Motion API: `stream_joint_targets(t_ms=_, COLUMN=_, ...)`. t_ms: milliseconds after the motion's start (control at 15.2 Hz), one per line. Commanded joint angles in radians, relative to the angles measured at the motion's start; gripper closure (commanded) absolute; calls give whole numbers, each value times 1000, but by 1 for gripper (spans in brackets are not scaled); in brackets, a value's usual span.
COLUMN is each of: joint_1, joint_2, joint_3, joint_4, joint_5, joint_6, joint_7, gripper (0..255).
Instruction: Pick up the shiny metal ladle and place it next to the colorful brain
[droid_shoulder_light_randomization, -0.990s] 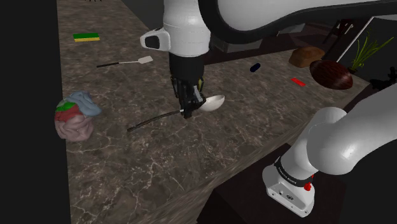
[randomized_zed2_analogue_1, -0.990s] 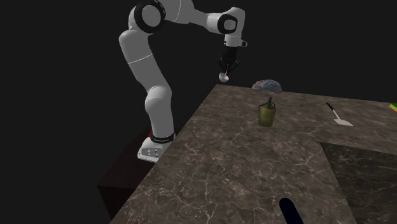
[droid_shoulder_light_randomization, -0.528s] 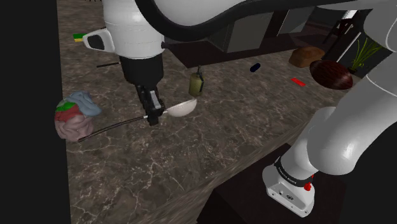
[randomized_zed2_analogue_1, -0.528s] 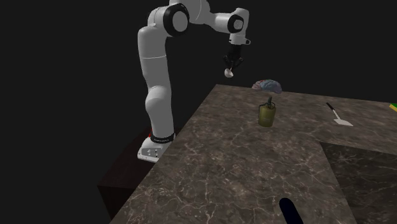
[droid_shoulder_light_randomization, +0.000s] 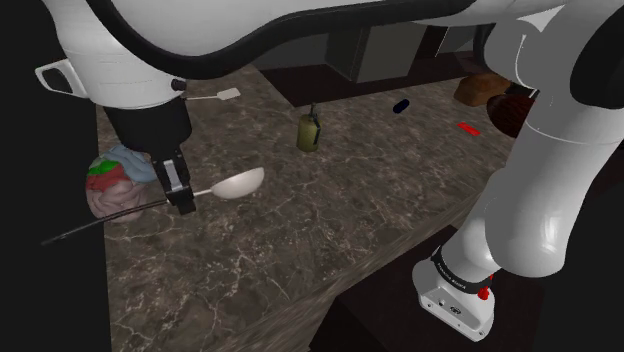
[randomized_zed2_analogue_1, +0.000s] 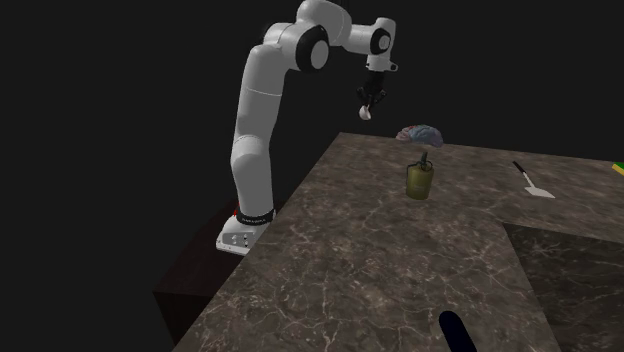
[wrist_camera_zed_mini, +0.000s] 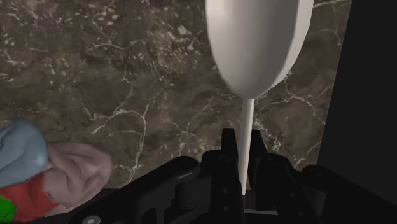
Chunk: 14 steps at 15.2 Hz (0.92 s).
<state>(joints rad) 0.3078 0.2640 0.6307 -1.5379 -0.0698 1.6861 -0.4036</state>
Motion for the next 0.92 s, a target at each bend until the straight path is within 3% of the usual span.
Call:
stream_joint_targets(t_ms=0, joint_1=-1, joint_2=1, joint_3=-1, joint_4=-24, joint_5=-1, joint_6=26, joint_7=1, gripper=255)
stream_joint_targets(t_ms=858, joint_1=-5, joint_2=24, joint_3=-9, joint_4=-172, joint_5=-17, joint_6=192, joint_7=2, gripper=255)
